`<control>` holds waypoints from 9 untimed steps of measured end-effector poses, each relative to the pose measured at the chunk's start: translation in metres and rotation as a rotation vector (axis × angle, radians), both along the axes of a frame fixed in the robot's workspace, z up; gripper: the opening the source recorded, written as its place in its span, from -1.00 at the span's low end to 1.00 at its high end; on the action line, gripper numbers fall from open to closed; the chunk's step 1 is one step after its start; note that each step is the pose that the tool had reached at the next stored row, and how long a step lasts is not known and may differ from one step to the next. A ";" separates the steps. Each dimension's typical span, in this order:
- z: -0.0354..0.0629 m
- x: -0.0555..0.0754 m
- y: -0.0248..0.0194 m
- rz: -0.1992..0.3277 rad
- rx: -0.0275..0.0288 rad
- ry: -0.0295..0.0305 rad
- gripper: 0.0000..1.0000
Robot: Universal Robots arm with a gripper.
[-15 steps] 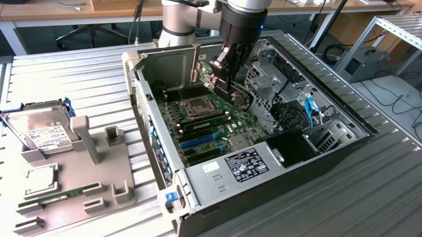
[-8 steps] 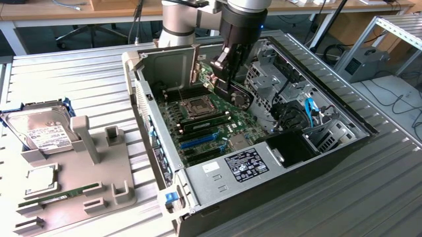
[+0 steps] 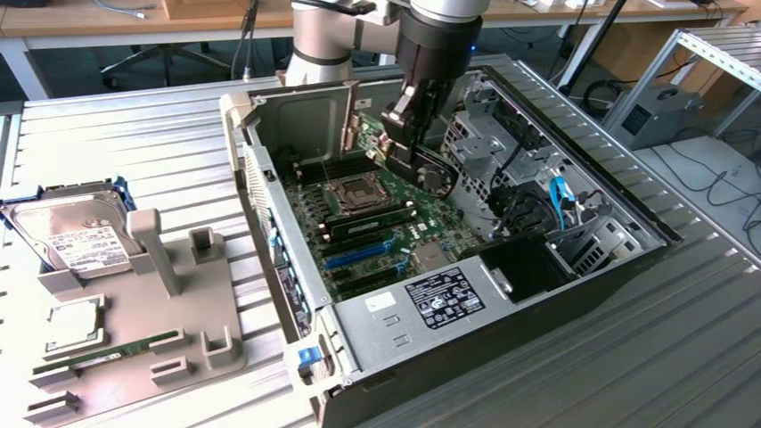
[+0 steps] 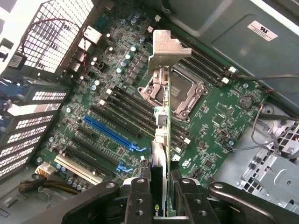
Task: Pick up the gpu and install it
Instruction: 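Insert the gpu into the slot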
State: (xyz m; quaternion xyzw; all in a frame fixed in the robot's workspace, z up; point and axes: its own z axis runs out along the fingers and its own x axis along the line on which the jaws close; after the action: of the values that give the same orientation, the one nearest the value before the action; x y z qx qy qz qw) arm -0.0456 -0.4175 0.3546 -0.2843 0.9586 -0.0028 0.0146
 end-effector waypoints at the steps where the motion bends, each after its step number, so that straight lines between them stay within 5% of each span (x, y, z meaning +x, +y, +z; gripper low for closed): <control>1: 0.0000 0.000 0.0000 0.003 -0.0001 0.0000 -0.48; 9: 0.0000 0.000 0.0000 0.038 -0.0001 0.0000 -0.48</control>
State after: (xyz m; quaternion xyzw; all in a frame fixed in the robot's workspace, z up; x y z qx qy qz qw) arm -0.0456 -0.4175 0.3546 -0.3026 0.9530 -0.0025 0.0146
